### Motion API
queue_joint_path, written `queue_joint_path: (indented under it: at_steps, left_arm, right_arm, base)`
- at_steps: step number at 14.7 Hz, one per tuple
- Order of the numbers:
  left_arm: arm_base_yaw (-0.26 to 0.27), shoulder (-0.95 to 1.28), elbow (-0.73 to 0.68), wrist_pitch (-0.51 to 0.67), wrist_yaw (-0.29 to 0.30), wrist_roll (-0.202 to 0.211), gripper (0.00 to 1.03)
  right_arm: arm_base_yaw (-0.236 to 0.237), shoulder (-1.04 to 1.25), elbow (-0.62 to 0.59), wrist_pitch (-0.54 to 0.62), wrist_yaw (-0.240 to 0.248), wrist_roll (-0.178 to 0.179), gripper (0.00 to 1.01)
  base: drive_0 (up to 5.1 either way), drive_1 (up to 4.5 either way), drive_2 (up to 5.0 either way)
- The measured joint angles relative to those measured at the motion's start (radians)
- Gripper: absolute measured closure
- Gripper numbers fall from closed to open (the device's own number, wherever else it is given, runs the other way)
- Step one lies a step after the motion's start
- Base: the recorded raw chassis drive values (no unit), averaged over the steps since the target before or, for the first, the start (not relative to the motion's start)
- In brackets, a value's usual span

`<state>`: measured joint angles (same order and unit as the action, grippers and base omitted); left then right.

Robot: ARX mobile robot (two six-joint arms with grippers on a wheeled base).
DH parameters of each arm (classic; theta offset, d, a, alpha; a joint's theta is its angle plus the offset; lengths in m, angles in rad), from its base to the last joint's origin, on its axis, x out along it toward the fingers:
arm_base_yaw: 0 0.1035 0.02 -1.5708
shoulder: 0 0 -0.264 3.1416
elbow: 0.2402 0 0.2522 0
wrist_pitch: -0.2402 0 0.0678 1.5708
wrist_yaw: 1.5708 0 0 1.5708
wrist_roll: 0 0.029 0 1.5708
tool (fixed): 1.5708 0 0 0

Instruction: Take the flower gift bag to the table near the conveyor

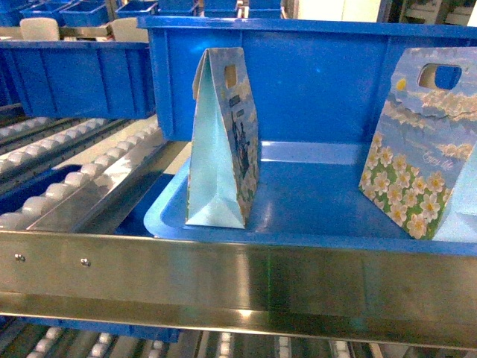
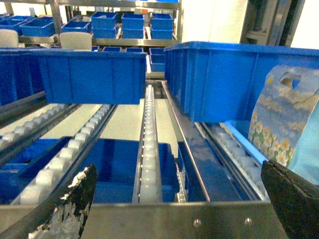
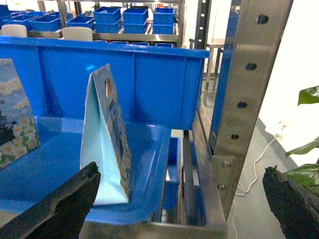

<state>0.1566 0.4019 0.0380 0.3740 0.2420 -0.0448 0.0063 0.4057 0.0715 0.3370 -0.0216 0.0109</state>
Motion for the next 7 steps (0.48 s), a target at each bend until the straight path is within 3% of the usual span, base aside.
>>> queue_joint_path:
  at_steps: [1,2,7]
  left_arm:
    - [-0.003,0.195,0.092,0.151,0.04,-0.018,0.05]
    - [-0.074,0.407,0.227,0.216,0.067,-0.038,0.05]
    - [-0.239,0.628,0.478,0.181,0.054,-0.065,0.05]
  right_arm:
    - [0.021,0.171,0.075,0.101,0.003,0.0,0.03]
    - [0.052,0.323,0.152,0.159,0.016,-0.002,0.03]
    - [0.107,0.51,0.3,0.21,0.076,-0.003,0.03]
  base:
    - [0.0,0.0,0.0]
    - [0.0,0.0,0.0]
    - [0.0,0.0,0.0]
